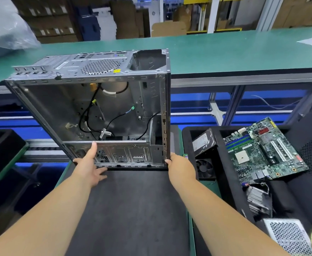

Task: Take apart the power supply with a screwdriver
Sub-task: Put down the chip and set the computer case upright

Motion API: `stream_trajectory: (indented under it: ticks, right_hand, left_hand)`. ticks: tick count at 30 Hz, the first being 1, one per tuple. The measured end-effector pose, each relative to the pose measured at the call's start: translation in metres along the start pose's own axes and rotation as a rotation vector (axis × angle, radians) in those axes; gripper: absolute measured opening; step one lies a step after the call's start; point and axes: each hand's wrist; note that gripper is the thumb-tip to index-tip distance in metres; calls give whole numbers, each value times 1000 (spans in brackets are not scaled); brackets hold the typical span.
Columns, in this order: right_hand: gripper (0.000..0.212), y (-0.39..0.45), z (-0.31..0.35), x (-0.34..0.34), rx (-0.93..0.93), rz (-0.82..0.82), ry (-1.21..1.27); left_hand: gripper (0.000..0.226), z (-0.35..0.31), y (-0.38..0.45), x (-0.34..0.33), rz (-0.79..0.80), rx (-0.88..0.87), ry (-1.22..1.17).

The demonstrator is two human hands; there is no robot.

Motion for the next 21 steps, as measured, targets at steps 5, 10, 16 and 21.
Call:
stream_trajectory:
  ticks: [5, 10, 16, 21]
  right_hand:
    - [30, 2, 5, 6, -15, 2, 19]
    - [38, -4, 11, 10, -33, 29, 45]
    - [60, -47, 8, 1, -57, 6, 209]
    - [46, -108, -3, -8, -113, -108, 155]
  left_hand:
    - [121, -4, 13, 0, 15, -6, -8]
    - [123, -7, 15, 4, 81, 20, -21]
    - [74, 11, -16, 25, 193, 71, 216]
    - [12, 42, -58, 36, 364, -130, 522]
Point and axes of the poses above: each hand's wrist, its own y-axis towards the middle knuckle, its own x-axis out of the back of the hand, z = x × y, and after that the axes turned 9 degrees about z, right-handed
